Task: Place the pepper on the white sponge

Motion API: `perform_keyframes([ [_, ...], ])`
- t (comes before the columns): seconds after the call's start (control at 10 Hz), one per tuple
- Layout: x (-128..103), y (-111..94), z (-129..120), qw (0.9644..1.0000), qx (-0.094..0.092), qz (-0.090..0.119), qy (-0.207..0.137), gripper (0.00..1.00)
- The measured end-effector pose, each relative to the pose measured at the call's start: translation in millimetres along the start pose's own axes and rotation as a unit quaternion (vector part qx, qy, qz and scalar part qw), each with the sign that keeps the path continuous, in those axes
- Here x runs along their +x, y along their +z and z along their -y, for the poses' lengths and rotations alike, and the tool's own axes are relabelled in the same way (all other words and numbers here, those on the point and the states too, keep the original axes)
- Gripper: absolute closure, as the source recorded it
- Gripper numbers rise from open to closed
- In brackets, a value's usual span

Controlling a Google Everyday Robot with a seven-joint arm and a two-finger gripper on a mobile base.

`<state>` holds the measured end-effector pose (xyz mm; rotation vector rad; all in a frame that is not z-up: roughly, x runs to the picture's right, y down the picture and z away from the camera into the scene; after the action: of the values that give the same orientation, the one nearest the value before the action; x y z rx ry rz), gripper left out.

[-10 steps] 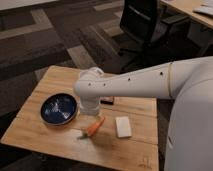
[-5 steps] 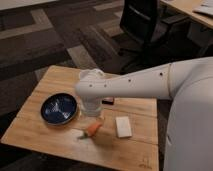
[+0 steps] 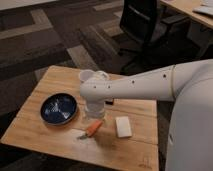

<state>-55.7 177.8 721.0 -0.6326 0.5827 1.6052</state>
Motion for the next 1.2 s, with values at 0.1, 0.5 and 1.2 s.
perform_keyframes([
  [0.1, 0.2, 0.2, -0.8, 1.0000, 0.000, 0.000, -0.001, 0.35],
  [0.5, -4.6, 23.0, -1.5, 0.9997, -0.014, -0.015, 0.013, 0.35],
  [1.2, -7.5, 34.8, -3.3, 0.9996, -0.015, -0.023, 0.011, 0.35],
])
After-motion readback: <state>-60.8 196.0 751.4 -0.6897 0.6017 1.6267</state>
